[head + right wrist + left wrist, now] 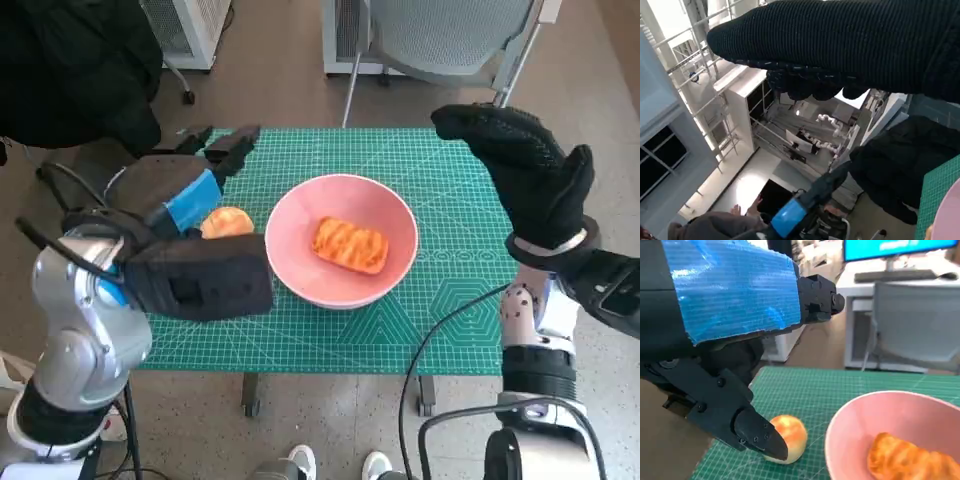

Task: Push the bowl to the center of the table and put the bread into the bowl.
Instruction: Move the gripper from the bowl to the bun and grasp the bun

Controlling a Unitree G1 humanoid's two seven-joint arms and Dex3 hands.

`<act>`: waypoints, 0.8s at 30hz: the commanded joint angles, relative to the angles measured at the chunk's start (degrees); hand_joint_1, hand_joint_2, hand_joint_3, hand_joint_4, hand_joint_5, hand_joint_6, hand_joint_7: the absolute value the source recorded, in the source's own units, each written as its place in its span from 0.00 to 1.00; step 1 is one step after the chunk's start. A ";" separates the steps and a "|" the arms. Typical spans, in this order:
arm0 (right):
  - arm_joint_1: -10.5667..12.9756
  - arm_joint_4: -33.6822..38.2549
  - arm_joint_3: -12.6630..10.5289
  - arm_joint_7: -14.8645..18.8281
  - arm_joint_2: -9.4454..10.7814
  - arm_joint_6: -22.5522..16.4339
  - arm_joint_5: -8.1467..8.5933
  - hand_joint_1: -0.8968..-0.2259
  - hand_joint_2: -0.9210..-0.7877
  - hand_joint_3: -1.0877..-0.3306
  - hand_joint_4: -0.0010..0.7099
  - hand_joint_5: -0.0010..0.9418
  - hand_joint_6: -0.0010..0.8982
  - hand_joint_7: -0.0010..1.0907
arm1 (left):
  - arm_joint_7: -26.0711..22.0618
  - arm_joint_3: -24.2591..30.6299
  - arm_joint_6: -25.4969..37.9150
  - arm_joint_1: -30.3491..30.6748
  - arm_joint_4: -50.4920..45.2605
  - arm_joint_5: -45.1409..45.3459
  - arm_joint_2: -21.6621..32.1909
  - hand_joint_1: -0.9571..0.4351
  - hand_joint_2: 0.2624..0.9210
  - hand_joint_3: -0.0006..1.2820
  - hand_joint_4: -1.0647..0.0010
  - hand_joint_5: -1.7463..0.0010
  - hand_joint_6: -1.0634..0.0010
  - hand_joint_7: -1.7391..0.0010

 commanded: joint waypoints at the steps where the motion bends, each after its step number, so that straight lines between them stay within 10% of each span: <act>1: 0.44 1.09 0.29 0.04 -0.17 0.15 -0.52 0.32 0.00 0.11 0.61 0.00 0.45 0.17 | 1.47 -0.29 0.69 0.37 3.77 0.74 -0.66 0.53 0.54 0.00 1.00 1.00 0.96 0.99; 24: 0.83 0.31 0.32 0.86 -0.72 1.12 0.25 0.32 0.00 0.10 0.63 0.01 0.45 0.17 | 12.20 -5.43 -5.06 -6.12 35.82 -2.34 -5.25 0.45 0.57 0.01 1.00 1.00 0.94 0.99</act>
